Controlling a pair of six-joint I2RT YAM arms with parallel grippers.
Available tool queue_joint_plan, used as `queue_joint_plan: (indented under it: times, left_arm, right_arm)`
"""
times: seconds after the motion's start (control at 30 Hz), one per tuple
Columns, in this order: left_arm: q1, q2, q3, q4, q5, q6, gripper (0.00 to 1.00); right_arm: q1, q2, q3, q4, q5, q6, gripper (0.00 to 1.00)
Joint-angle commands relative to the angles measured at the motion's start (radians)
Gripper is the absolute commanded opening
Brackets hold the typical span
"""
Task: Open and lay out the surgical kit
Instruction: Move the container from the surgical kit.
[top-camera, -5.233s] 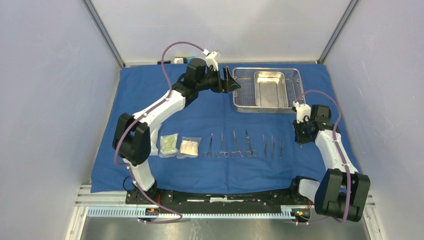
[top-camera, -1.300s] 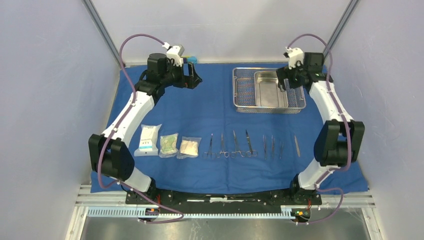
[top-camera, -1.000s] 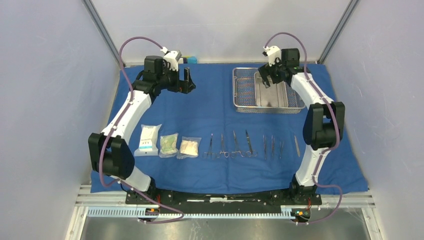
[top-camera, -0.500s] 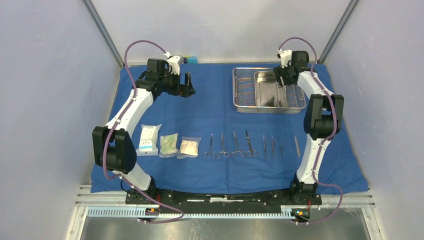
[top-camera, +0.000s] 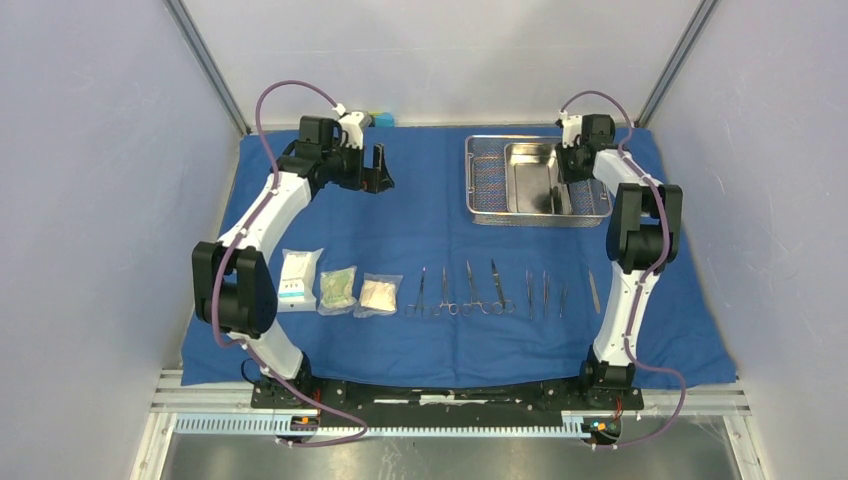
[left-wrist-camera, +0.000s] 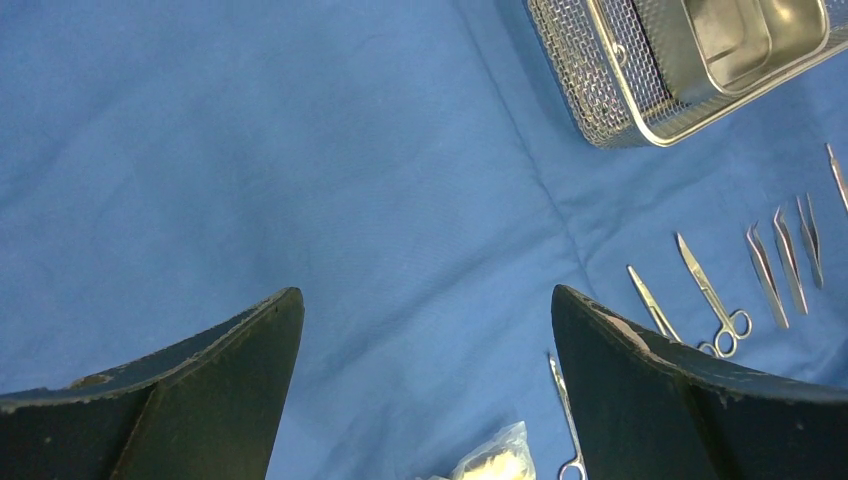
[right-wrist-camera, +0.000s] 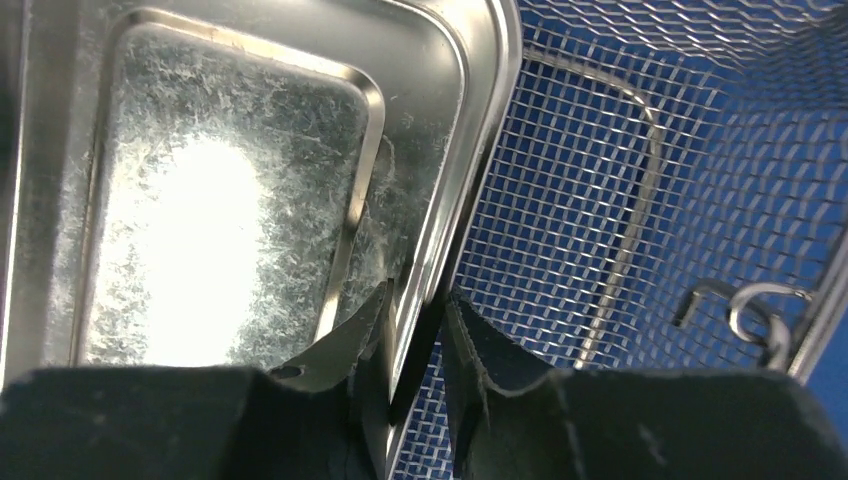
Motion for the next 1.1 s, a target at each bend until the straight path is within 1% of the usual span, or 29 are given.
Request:
queue_joint_plan:
  times: [0.0,0.1,0.33,0.4,0.7,1.0,1.07]
  left_arm:
    - [0.001,0.014,0.053,0.053,0.045,-0.044,1.0]
    - [0.002,0.022,0.054,0.058,0.052,-0.051,1.0]
    - [0.002,0.038,0.061,0.071,0.061,-0.061,1.0]
    - [0.002,0.045,0.065,0.072,0.065,-0.063,1.0]
    - [0.003,0.071,0.091,0.078,0.075,-0.067,1.0]
    - [0.011,0.093,0.103,0.078,0.103,-0.072,1.0]
    - [0.012,0.097,0.103,0.081,0.109,-0.075,1.0]
  right_arm:
    - [0.027,-0.012,-0.042,0.04,-0.061,0.085,0.26]
    - [0.052,-0.018,-0.064,0.064,-0.07,0.121,0.2]
    - [0.118,-0.044,-0.083,0.131,-0.059,0.192,0.03]
    - [0.127,-0.038,-0.075,0.137,-0.055,0.208,0.0]
    - [0.181,-0.059,-0.119,0.148,-0.028,0.217,0.0]
    - [0.231,-0.119,-0.217,0.211,0.041,0.393,0.13]
    - [0.24,-0.118,-0.23,0.218,0.049,0.426,0.14]
